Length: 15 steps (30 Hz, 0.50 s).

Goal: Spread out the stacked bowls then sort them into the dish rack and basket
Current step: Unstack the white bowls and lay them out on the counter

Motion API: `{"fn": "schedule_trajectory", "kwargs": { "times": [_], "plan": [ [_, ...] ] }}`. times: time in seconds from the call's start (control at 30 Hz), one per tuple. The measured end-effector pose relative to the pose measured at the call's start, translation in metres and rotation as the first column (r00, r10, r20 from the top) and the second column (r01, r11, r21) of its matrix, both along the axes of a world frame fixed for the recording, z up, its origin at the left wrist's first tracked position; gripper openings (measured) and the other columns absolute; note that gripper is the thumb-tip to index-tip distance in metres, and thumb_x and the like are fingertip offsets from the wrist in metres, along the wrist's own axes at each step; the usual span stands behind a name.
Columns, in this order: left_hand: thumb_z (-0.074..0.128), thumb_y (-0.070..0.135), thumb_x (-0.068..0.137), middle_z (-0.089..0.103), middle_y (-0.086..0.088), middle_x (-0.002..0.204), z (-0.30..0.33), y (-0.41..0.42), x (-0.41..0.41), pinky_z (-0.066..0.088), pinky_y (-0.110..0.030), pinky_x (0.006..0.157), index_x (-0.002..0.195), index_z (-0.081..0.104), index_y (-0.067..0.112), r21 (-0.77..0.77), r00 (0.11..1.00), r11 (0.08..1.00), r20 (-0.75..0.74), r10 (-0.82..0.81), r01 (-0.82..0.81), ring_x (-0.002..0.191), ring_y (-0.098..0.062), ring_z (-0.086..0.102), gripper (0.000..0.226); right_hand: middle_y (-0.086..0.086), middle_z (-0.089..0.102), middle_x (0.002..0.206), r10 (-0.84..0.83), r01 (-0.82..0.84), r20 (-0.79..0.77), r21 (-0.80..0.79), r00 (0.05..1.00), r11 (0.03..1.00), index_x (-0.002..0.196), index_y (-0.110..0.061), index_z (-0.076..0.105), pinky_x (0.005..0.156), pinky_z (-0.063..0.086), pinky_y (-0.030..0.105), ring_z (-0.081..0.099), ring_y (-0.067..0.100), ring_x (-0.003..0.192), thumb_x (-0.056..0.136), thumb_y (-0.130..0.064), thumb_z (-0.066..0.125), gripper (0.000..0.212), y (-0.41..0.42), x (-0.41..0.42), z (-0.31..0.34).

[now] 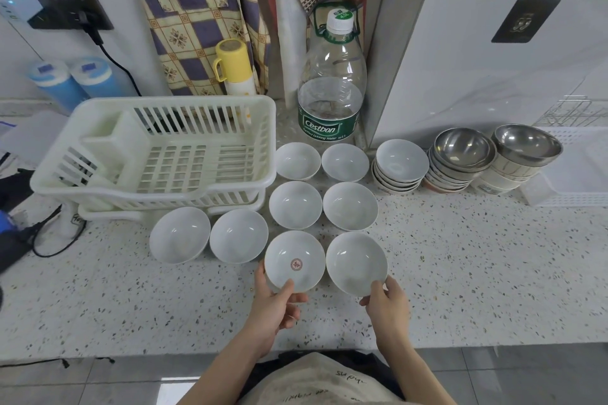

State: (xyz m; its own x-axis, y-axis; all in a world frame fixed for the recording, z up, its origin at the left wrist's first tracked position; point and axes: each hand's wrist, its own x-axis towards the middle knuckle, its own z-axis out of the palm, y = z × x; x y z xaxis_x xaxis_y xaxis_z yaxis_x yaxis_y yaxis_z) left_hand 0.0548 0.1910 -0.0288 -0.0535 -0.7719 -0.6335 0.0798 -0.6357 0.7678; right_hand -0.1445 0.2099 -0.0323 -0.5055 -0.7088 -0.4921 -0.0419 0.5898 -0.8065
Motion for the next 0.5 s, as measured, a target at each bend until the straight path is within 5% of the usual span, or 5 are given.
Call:
{"fn": "schedule_trajectory", "kwargs": {
  "times": [0.13, 0.3, 0.5],
  "plan": [
    [0.054, 0.019, 0.101, 0.075, -0.019, 0.085, 0.000, 0.000, 0.003, 0.037, -0.023, 0.041, 0.136, 0.025, 0.048, 0.004, 1.000, 1.000, -0.004, -0.026, 0.026, 0.049, -0.016, 0.054, 0.054, 0.010, 0.065, 0.069, -0.037, 0.037, 0.048, -0.005, 0.998, 0.999, 0.107, -0.021, 0.060, 0.048, 0.041, 0.030, 0.055, 0.017, 0.062, 0.090, -0.016, 0.041, 0.026, 0.000, 0.002, -0.001],
    [0.056, 0.026, 0.100, 0.077, -0.014, 0.088, -0.003, 0.000, 0.009, 0.036, -0.022, 0.040, 0.140, 0.020, 0.050, 0.016, 0.997, 0.997, 0.009, -0.082, 0.082, 0.050, -0.016, 0.055, 0.059, 0.015, 0.068, 0.092, -0.101, 0.103, 0.096, -0.016, 0.990, 0.995, 0.140, -0.022, 0.040, 0.058, 0.045, 0.032, 0.059, 0.017, 0.069, 0.094, -0.024, 0.048, 0.047, 0.004, 0.005, 0.000],
    [0.052, 0.029, 0.101, 0.078, -0.013, 0.091, -0.007, 0.000, 0.014, 0.034, -0.021, 0.040, 0.143, 0.015, 0.053, 0.047, 0.993, 0.992, 0.002, -0.114, 0.114, 0.051, -0.016, 0.057, 0.061, 0.012, 0.067, 0.090, -0.140, 0.147, 0.141, -0.044, 0.980, 0.988, 0.143, -0.026, 0.034, 0.067, 0.046, 0.035, 0.058, 0.019, 0.075, 0.094, -0.027, 0.053, 0.053, 0.010, 0.011, 0.001]
  ]
}}
